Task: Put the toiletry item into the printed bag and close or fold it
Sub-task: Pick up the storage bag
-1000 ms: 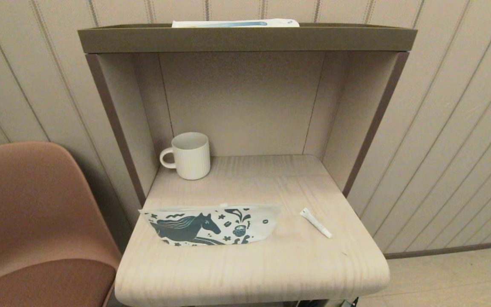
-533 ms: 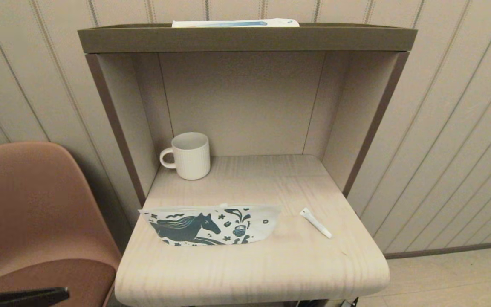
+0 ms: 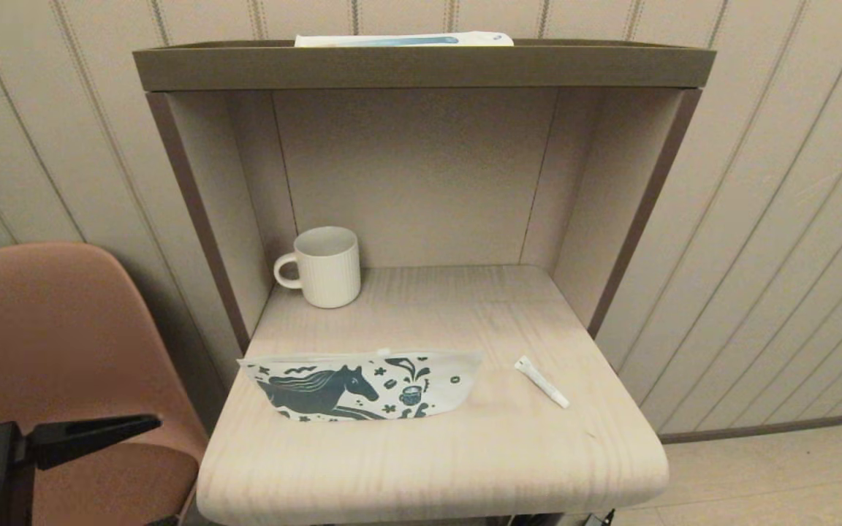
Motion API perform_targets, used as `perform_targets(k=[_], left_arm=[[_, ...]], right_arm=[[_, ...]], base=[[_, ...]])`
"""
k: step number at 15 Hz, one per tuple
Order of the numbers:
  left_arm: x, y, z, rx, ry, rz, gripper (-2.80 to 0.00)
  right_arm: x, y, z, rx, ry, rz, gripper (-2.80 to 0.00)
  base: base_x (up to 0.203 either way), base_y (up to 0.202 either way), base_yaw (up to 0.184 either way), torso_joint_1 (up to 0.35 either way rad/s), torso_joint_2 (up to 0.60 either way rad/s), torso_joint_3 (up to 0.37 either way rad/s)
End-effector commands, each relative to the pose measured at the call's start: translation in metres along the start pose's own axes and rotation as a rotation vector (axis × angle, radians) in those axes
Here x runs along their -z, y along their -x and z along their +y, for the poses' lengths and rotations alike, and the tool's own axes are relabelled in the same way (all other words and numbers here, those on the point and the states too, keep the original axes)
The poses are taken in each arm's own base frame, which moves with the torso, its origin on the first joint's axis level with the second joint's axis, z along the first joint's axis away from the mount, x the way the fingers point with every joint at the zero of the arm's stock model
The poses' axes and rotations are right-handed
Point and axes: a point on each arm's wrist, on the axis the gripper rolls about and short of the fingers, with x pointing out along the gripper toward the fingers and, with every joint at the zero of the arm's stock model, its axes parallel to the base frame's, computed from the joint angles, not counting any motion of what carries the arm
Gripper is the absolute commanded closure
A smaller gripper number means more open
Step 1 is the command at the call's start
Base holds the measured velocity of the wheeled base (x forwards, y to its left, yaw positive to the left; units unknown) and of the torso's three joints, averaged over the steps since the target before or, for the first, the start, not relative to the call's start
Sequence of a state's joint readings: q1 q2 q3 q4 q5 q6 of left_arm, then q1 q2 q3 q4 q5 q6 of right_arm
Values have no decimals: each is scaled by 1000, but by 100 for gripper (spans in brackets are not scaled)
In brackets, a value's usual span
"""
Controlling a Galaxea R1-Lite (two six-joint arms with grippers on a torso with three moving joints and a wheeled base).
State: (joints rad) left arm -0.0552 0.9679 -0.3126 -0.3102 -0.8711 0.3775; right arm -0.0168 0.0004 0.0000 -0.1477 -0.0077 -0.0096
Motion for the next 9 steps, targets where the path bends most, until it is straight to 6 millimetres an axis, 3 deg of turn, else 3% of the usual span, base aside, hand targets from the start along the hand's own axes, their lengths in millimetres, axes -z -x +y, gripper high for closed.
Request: perform_targets(k=[1, 4, 9], left_arm=[[5, -15, 17, 17, 29, 30, -280], [0, -30, 38, 11, -8, -2, -280], [8, -47, 62, 44, 58, 28, -280]], right_arm=[[0, 0, 0, 0, 0, -2, 0], [0, 0, 0, 0, 0, -2, 0], [0, 0, 0, 0, 1, -2, 0]], base=[[0, 0, 0, 0, 0, 0], [0, 0, 0, 0, 0, 0], [0, 0, 0, 0, 0, 0]])
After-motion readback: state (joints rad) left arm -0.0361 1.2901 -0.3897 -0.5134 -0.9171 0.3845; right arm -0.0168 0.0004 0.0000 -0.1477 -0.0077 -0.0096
